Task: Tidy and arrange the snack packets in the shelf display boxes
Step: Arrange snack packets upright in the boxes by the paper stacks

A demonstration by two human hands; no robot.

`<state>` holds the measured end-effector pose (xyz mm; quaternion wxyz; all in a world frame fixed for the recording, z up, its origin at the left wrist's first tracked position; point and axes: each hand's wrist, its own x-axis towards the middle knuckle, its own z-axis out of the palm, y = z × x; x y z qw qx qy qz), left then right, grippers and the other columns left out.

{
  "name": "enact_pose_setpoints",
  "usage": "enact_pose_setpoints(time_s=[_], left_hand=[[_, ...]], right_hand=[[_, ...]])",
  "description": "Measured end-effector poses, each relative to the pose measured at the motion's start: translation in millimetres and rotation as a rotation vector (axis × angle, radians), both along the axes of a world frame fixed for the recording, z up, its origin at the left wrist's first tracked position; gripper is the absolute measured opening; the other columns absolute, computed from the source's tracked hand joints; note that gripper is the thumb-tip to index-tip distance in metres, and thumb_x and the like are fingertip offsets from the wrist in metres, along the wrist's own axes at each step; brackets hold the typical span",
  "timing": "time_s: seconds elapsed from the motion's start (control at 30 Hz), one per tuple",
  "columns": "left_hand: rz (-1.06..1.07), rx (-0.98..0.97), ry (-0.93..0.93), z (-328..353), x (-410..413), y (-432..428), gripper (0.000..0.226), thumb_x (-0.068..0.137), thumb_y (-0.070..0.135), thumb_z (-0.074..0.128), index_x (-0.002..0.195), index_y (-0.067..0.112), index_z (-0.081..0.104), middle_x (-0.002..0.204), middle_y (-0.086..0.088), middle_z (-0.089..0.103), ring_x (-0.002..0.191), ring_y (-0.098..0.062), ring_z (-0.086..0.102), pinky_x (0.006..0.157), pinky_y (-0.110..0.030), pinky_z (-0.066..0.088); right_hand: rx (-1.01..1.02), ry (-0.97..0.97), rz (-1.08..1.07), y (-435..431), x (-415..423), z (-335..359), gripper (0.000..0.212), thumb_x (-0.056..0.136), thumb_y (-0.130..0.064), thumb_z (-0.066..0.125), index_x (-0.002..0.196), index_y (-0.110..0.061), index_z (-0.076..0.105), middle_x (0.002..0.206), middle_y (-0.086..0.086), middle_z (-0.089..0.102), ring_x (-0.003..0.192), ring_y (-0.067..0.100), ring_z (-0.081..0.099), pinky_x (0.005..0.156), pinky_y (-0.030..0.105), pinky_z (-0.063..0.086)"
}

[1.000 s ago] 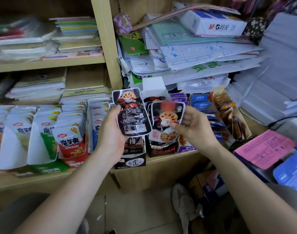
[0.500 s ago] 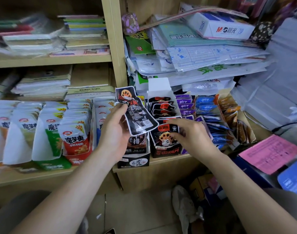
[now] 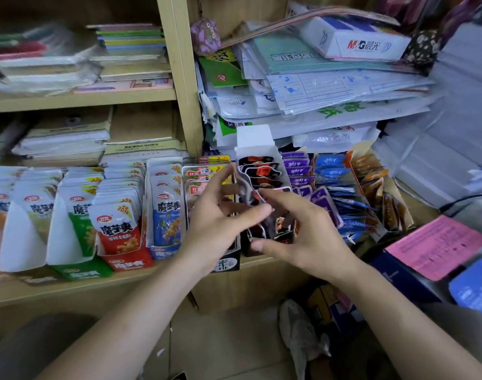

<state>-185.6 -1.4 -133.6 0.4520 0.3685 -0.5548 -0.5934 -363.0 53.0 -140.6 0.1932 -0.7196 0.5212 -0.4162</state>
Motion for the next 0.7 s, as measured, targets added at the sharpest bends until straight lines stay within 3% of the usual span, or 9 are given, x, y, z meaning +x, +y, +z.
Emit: enact_pose_setpoints(time_s=[0.1, 0.2, 0.33, 0.43, 0.5, 0.57, 0.6, 0.7], left_hand=[[-0.071, 0.019, -0.044, -2, -6, 2, 0.091, 0.065, 0.022, 0.091, 0.145, 0.028, 0.048, 0.117, -0.001, 0.067, 0.096, -0.023, 0.073, 0.077, -0.034, 0.061], [-0.077, -0.049, -0.134, -1, -5, -4, 0.066, 0.076, 0.026, 0.085, 0.136, 0.025, 0.059, 0.113, -0.002, 0.066, 0.097, -0.020, 0.072, 0.080, -0.031, 0.060], [0.122, -0.495, -0.573, -17, 5, -21, 0.045, 0.083, 0.026, 0.081, 0.126, 0.032, 0.067, 0.105, 0.014, 0.066, 0.095, -0.004, 0.063, 0.075, -0.030, 0.057], [0.115, -0.733, -0.845, -26, 6, -30, 0.039, 0.082, 0.037, 0.080, 0.119, 0.030, 0.072, 0.110, 0.014, 0.068, 0.104, -0.009, 0.057, 0.084, -0.032, 0.045], [0.111, -0.839, -0.963, -32, 2, -34, 0.035, 0.081, 0.042, 0.080, 0.113, 0.027, 0.075, 0.106, 0.011, 0.072, 0.100, -0.016, 0.058, 0.083, -0.035, 0.043], [0.134, -0.853, -0.977, -35, 0, -36, 0.028, 0.081, 0.041, 0.081, 0.105, 0.026, 0.077, 0.094, 0.013, 0.073, 0.087, -0.015, 0.059, 0.076, -0.035, 0.045], [0.140, -0.815, -0.960, -35, -1, -37, 0.025, 0.081, 0.040, 0.082, 0.102, 0.027, 0.078, 0.087, 0.016, 0.070, 0.082, -0.011, 0.058, 0.072, -0.032, 0.044], [0.153, -0.649, -0.877, -33, -4, -40, 0.018, 0.082, 0.037, 0.082, 0.098, 0.030, 0.077, 0.076, 0.023, 0.059, 0.072, 0.000, 0.053, 0.061, -0.025, 0.037]], right_hand=[[0.080, -0.101, -0.002, -4, -8, -1, 0.037, 0.084, -0.012, 0.079, 0.118, -0.018, 0.066, 0.100, -0.008, 0.073, 0.093, 0.011, 0.070, 0.079, 0.030, 0.056], [0.143, -0.169, -0.060, -9, -26, -1, 0.015, 0.091, -0.005, 0.069, 0.101, -0.016, 0.070, 0.090, -0.006, 0.076, 0.086, 0.011, 0.072, 0.072, 0.032, 0.056], [0.229, -0.224, -0.073, -11, -43, 6, 0.011, 0.094, -0.006, 0.067, 0.105, -0.009, 0.067, 0.083, -0.017, 0.075, 0.075, 0.003, 0.072, 0.063, 0.020, 0.055], [0.233, -0.153, -0.123, -16, -51, 5, 0.023, 0.087, -0.018, 0.078, 0.104, -0.008, 0.066, 0.089, 0.001, 0.077, 0.079, 0.029, 0.073, 0.066, 0.045, 0.060], [0.228, -0.092, -0.144, -20, -57, 5, 0.020, 0.083, -0.022, 0.082, 0.090, -0.012, 0.066, 0.077, -0.001, 0.075, 0.063, 0.028, 0.070, 0.053, 0.041, 0.057], [0.208, -0.082, -0.148, -20, -57, 6, 0.020, 0.082, -0.015, 0.082, 0.076, -0.021, 0.064, 0.065, -0.010, 0.072, 0.050, 0.013, 0.064, 0.048, 0.024, 0.049], [0.217, -0.104, -0.147, -20, -57, 7, 0.020, 0.082, -0.012, 0.082, 0.078, -0.021, 0.065, 0.069, -0.011, 0.074, 0.055, 0.010, 0.068, 0.051, 0.022, 0.051], [0.294, -0.344, -0.103, -20, -56, 5, 0.014, 0.081, 0.000, 0.079, 0.092, -0.003, 0.069, 0.086, 0.008, 0.078, 0.079, 0.026, 0.076, 0.073, 0.037, 0.062]])
